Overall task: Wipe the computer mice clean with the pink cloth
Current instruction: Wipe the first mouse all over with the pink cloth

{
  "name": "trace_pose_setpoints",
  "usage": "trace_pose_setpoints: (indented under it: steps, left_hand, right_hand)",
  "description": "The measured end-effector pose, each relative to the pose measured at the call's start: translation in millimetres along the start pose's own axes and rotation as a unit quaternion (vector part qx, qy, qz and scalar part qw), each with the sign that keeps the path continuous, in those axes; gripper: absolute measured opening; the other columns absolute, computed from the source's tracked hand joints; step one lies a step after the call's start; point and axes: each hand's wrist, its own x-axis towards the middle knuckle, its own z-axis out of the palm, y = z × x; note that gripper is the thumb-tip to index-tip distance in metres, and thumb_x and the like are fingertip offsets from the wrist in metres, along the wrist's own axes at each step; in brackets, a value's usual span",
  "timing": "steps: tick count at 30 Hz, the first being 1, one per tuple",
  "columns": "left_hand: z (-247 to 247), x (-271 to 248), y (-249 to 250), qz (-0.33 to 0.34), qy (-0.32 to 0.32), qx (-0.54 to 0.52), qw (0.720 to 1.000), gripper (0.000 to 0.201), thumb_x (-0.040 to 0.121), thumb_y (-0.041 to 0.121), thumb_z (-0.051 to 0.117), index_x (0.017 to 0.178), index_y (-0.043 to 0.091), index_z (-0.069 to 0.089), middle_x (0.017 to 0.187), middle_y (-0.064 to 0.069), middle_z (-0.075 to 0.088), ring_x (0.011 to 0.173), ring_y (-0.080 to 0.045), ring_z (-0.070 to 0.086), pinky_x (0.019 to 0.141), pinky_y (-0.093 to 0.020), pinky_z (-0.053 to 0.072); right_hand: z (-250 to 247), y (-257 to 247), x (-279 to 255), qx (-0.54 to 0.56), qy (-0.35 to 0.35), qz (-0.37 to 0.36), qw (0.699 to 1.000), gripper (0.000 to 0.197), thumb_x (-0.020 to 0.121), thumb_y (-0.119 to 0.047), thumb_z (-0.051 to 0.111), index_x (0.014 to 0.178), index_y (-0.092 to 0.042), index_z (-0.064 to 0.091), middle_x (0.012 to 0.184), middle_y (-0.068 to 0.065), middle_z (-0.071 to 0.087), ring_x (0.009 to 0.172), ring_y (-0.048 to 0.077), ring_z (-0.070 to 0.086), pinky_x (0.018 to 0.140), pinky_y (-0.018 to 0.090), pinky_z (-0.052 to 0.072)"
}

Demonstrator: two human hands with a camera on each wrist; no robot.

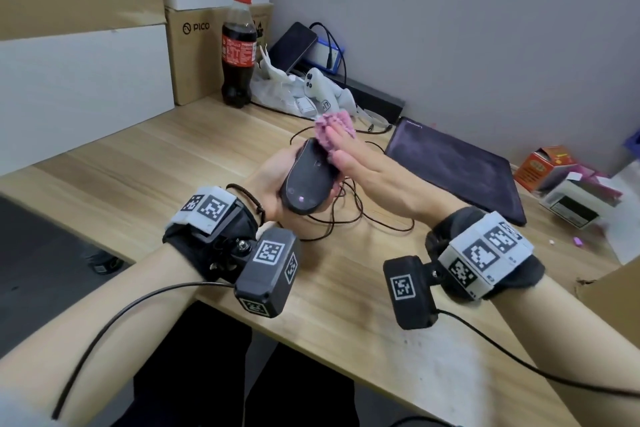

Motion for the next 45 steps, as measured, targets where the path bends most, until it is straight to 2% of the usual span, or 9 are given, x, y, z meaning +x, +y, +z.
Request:
trace_pose_setpoints:
  steps: [7,13,18,22,24,27,34,39,45]
  left_hand:
    - [-17,5,-1,0.010,0.043,-0.025,0.999,0.033,0.093,0.034,0.043,0.084,0.005,0.056,0.080,-0.010,0.061,0.070,-0.022,0.063,0.063,-0.029,0.059]
    - [-11,9,-4,0.031,0.049,0.026,0.998,0.033,0.098,0.039,0.043,0.081,0.016,0.060,0.078,-0.001,0.061,0.062,-0.014,0.061,0.056,-0.023,0.053]
    - [-14,1,-2,0.035,0.042,-0.024,0.998,0.044,0.096,0.029,0.040,0.069,0.004,0.063,0.068,-0.009,0.061,0.056,-0.017,0.060,0.050,-0.024,0.055]
    - [1,-1,-6,0.036,0.013,0.033,0.999,0.009,0.082,0.022,0.048,0.077,0.018,0.054,0.067,0.001,0.054,0.054,-0.012,0.054,0.048,-0.020,0.052]
    - [-4,-3,-3,0.025,0.027,0.002,0.999,0.027,0.089,0.020,0.044,0.069,0.012,0.059,0.066,-0.002,0.057,0.053,-0.014,0.056,0.047,-0.021,0.053]
    - [-14,-3,-5,0.014,0.060,-0.010,0.998,0.033,0.094,0.028,0.042,0.087,0.000,0.059,0.075,-0.012,0.061,0.061,-0.020,0.061,0.055,-0.023,0.056]
    - [-13,1,-11,-0.028,0.017,-0.034,0.999,0.032,0.091,0.032,0.047,0.092,0.004,0.062,0.086,-0.012,0.066,0.066,-0.021,0.066,0.057,-0.028,0.059]
    - [-4,-10,-10,-0.029,-0.025,0.002,0.999,0.038,0.088,0.039,0.050,0.087,0.006,0.070,0.083,-0.008,0.064,0.062,-0.017,0.060,0.058,-0.022,0.053]
    - [3,-12,-11,-0.012,-0.004,0.006,1.000,0.033,0.081,0.036,0.051,0.088,0.008,0.066,0.079,-0.007,0.063,0.060,-0.016,0.058,0.056,-0.021,0.052]
  right_hand:
    - [27,-28,-19,-0.065,-0.104,-0.029,0.992,0.047,0.107,-0.029,0.024,0.153,-0.020,0.019,0.160,-0.012,0.007,0.145,-0.004,-0.004,0.117,0.016,-0.009]
    - [9,-24,-7,-0.090,-0.047,0.018,0.995,0.047,0.107,-0.027,0.026,0.153,-0.019,0.022,0.162,-0.007,0.012,0.147,0.004,0.007,0.103,0.003,0.000]
    - [18,-25,-12,-0.090,-0.103,-0.012,0.991,0.046,0.106,-0.032,0.026,0.152,-0.024,0.026,0.160,-0.013,0.016,0.143,-0.004,0.010,0.112,0.010,0.000]
    - [4,-21,-3,-0.104,-0.033,0.008,0.994,0.045,0.107,-0.028,0.027,0.151,-0.022,0.028,0.159,-0.011,0.019,0.140,-0.007,0.011,0.117,0.011,-0.001]
    - [15,-30,-12,-0.118,-0.079,-0.017,0.990,0.045,0.107,-0.027,0.027,0.152,-0.020,0.027,0.159,-0.012,0.018,0.132,-0.015,0.007,0.103,-0.004,-0.007]
    - [33,-35,-27,-0.116,-0.110,-0.044,0.986,0.045,0.106,-0.031,0.026,0.151,-0.023,0.029,0.159,-0.012,0.020,0.142,-0.007,0.009,0.112,0.007,-0.003]
    - [13,-11,-26,-0.079,-0.063,-0.036,0.994,0.040,0.105,-0.027,0.034,0.144,-0.023,0.043,0.149,-0.021,0.032,0.131,-0.017,0.020,0.109,0.003,0.011]
    - [-14,11,-19,-0.079,0.021,0.034,0.996,0.038,0.106,-0.022,0.033,0.139,-0.023,0.051,0.147,-0.011,0.045,0.136,0.004,0.038,0.111,0.018,0.029]
    - [-9,10,-25,0.055,0.137,0.033,0.988,0.042,0.106,-0.020,0.035,0.148,-0.016,0.037,0.156,-0.008,0.029,0.138,-0.006,0.022,0.116,0.014,0.015]
